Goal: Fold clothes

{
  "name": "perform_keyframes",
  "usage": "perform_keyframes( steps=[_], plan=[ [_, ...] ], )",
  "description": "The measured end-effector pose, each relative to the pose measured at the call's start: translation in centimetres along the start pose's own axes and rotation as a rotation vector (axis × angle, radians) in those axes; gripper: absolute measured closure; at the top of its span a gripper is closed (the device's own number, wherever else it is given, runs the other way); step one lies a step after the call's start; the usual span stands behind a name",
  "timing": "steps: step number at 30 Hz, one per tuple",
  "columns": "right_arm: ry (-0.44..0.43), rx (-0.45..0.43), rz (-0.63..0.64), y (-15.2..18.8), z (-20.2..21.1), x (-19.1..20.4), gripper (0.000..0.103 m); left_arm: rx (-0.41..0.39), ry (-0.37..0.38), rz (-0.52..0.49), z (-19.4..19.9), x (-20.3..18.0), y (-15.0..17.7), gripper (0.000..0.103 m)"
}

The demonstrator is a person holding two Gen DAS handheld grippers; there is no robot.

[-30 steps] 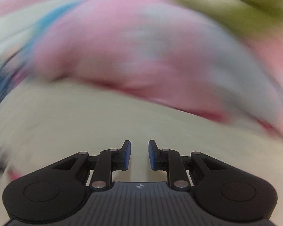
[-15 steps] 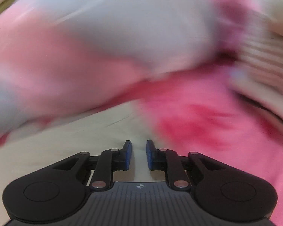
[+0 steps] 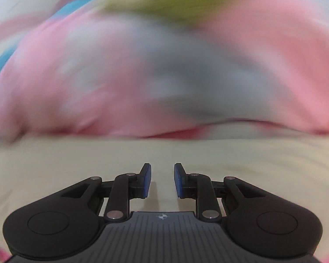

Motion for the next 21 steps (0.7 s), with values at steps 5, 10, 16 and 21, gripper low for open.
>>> perform_keyframes(
  steps=[5,10,16,21],
  plan=[
    [0.085,0.049,0.072,-2.7,-5.1,3.2,0.079,0.000,0.003,0.001,0.0,0.0,0.0,0.056],
    [0.131,0.010,-0.219,-5.8,-4.4,-3.3,0.077,0.001,0.004,0.002,0.0,0.0,0.0,0.056],
    [0.104,-0.023,-0.274,-2.7,0.4,-4.9,0.076,0.002,0.005,0.003,0.1,0.1,-0.1,0.055],
    [0.163,0.077,-0.245,0.9,1.4,-6.5,0.076,0.001,0.001,-0.001,0.1,0.1,-0.1,0.055]
  ],
)
Point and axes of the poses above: each gripper's, at about its wrist camera, not at the fingertips, and z roughly against the way its jaws point, x to its left, y to its underside, the point moved 10 cm from there along -z, roughly the way its jaws point, and after that the axes turned 14 degrees about x, right-handed, at the moved point
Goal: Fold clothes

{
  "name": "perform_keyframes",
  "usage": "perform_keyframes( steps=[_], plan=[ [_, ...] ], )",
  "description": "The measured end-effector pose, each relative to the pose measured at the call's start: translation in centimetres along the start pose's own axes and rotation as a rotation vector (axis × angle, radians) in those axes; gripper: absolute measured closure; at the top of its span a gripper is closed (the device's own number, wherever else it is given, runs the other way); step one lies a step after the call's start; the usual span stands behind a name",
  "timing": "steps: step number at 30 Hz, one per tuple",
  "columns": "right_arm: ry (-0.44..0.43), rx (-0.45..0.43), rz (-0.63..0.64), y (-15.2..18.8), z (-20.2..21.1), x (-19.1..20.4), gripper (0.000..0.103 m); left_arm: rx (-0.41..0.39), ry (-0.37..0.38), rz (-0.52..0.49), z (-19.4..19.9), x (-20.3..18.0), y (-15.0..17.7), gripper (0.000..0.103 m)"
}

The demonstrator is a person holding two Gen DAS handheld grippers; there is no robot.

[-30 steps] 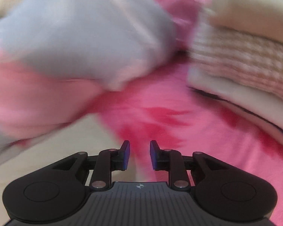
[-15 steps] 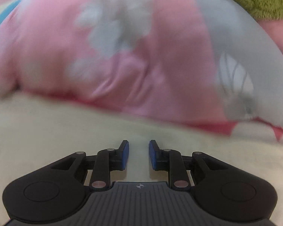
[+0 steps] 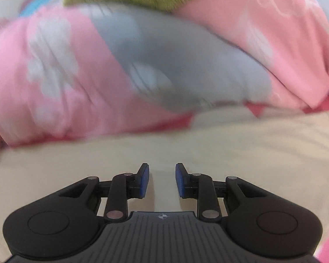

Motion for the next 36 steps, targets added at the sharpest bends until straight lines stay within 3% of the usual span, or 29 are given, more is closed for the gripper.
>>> perform_keyframes(
  steps=[3,6,9,12,15,18,22,25,27,31,36],
  plan=[
    [0.053,-0.018,-0.057,-1.2,-1.8,-2.3,0.076,0.000,0.001,0.000,0.0,0.0,0.0,0.054],
    [0.083,-0.089,-0.186,-5.4,-3.2,-6.0,0.079,0.000,0.004,0.001,0.0,0.0,0.0,0.054],
    [0.214,-0.119,-0.376,-6.7,-2.7,-12.6,0.077,0.002,0.007,0.004,0.0,0.0,0.1,0.054],
    [0.169,-0.164,-0.543,-5.3,-1.0,-17.7,0.077,0.004,0.008,0.005,0.0,0.0,0.1,0.054],
    [0.184,-0.195,-0.655,-2.5,1.1,-21.1,0.071,0.007,0.008,0.007,0.1,-0.1,0.1,0.051],
    [0.051,-0.201,-0.732,1.3,3.8,-21.8,0.071,0.010,0.005,0.008,0.2,-0.2,0.1,0.047],
    [-0.186,-0.157,-0.747,6.8,6.9,-18.2,0.071,0.012,0.004,0.013,0.5,-0.3,0.1,0.042],
    [-0.291,-0.111,-0.670,12.7,10.9,-13.6,0.068,0.011,0.019,0.016,1.2,-0.6,0.1,0.036],
    [-0.315,-0.098,-0.613,16.9,14.3,-10.9,0.067,0.001,0.035,0.019,2.2,-0.9,0.4,0.035],
    [-0.292,-0.092,-0.485,23.8,17.7,-7.4,0.066,-0.013,-0.001,0.074,4.8,-0.7,2.3,0.034],
    [-0.276,-0.133,-0.222,26.8,19.7,-0.7,0.066,-0.013,0.013,0.134,8.6,-1.6,7.3,0.034]
  ],
)
Point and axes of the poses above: each gripper's, at about its wrist camera, not at the fingertips, and z roughly against the way its jaws point, x to its left, y to its underside, the point moved 10 cm from there along -z, roughly the way its jaws point, and after that the axes turned 14 degrees about x, right-handed, at the moved point
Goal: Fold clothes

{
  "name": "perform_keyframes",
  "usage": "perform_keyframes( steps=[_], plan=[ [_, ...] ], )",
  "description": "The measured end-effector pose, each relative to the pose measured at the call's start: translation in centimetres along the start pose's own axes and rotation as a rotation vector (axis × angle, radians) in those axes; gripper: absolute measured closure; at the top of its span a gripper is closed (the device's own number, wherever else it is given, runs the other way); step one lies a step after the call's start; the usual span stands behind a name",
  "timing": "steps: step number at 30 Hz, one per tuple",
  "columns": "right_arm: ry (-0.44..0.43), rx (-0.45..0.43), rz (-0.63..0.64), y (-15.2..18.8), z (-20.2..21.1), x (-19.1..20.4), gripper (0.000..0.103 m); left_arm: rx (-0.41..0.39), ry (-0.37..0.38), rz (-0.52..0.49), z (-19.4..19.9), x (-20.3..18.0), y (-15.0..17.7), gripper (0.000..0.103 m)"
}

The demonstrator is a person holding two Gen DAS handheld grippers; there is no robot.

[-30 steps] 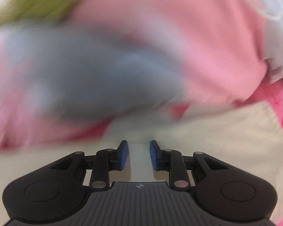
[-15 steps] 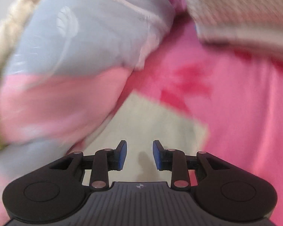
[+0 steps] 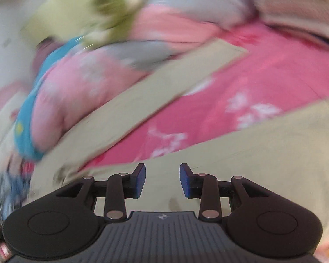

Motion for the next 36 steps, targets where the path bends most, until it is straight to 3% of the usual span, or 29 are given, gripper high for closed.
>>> perform_keyframes(
  steps=[5,7,10,13,21,24,29,33,36],
  plan=[
    [-0.100,0.081,0.274,3.4,-5.2,10.0,0.067,0.031,-0.045,0.006,1.8,-0.6,4.2,0.034],
    [-0.064,0.091,0.365,5.3,-7.7,12.4,0.067,0.036,-0.072,-0.012,2.5,-0.8,5.3,0.034],
    [0.061,0.129,0.457,8.7,-10.5,13.0,0.067,0.039,-0.103,-0.036,3.5,-0.9,6.9,0.034],
    [0.078,0.072,0.555,12.3,-8.4,13.2,0.065,0.035,-0.124,-0.045,4.4,-0.6,8.4,0.034],
    [-0.008,0.096,0.521,18.0,-2.8,10.8,0.064,0.027,-0.166,0.019,6.5,-0.7,10.9,0.033],
    [-0.013,0.073,0.508,17.9,-1.7,10.6,0.065,0.017,-0.172,0.061,7.3,-0.4,11.5,0.033],
    [0.015,-0.041,0.470,15.7,0.0,10.2,0.065,-0.006,-0.209,0.127,8.5,0.5,11.2,0.033],
    [-0.004,-0.045,0.425,14.9,-1.0,9.1,0.064,-0.015,-0.252,0.163,8.9,0.9,11.0,0.033],
    [-0.056,-0.011,0.422,16.2,-2.2,8.3,0.064,-0.020,-0.299,0.165,9.1,0.6,10.6,0.033]
  ],
)
Point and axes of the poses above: each gripper's, at about its wrist camera, not at the fingertips, and z roughly against the way its jaws point, x to its left, y to its underside, the point moved 10 cm from there along -z, roughly the way its jaws point, and after that the axes turned 14 degrees about x, right-handed, at the moved point
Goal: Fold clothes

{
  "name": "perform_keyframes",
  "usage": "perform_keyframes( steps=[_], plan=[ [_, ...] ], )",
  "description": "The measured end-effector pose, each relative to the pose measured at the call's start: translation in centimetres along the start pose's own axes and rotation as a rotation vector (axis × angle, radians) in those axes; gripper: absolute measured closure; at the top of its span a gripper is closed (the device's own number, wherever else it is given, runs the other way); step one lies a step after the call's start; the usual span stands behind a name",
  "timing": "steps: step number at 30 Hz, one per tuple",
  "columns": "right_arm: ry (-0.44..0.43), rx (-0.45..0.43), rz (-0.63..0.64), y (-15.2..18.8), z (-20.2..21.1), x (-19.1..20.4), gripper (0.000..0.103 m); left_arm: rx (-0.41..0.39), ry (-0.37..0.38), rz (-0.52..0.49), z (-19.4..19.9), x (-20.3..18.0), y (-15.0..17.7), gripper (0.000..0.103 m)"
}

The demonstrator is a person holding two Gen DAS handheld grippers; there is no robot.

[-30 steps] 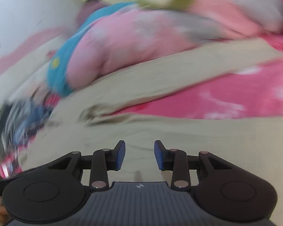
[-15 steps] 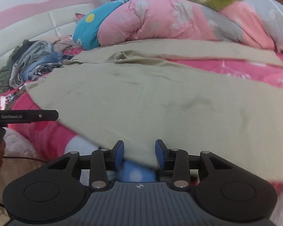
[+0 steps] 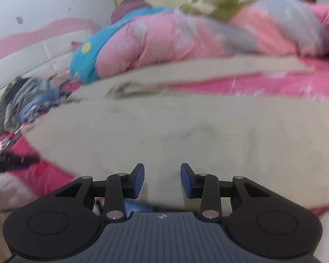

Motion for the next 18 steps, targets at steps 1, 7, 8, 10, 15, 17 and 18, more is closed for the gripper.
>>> perform_keyframes(
  steps=[1,7,8,10,15,17,18],
  plan=[
    [-0.024,-0.002,0.003,0.7,-0.2,0.1,0.064,-0.005,-0.017,0.000,0.1,-0.2,-0.2,0.033],
    [-0.179,-0.085,0.039,3.6,0.9,0.2,0.064,-0.012,-0.102,-0.001,-0.4,-1.3,-2.5,0.033],
    [-0.193,-0.086,0.028,3.8,0.9,-0.1,0.064,-0.014,-0.111,0.001,-0.5,-1.4,-3.0,0.033],
    [-0.231,-0.107,-0.003,3.8,1.4,-0.9,0.064,-0.036,-0.117,0.014,-0.5,-1.7,-3.9,0.033],
    [-0.288,-0.169,-0.075,3.7,2.6,-2.5,0.067,-0.089,-0.151,0.049,-0.1,-1.3,-5.4,0.033],
    [-0.332,-0.205,-0.109,3.5,3.3,-2.9,0.070,-0.103,-0.166,0.049,0.3,-0.9,-5.7,0.033],
    [-0.349,-0.218,-0.118,3.4,3.5,-2.9,0.071,-0.115,-0.178,0.043,0.6,-0.5,-6.0,0.033]
  ],
)
Point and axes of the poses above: each gripper's, at about its wrist camera, not at the fingertips, and z roughly against the way its jaws point, x to its left, y to its underside, the point moved 10 cm from there along -z, roughly the way its jaws point, and after that the axes turned 14 degrees about x, right-handed, at the moved point
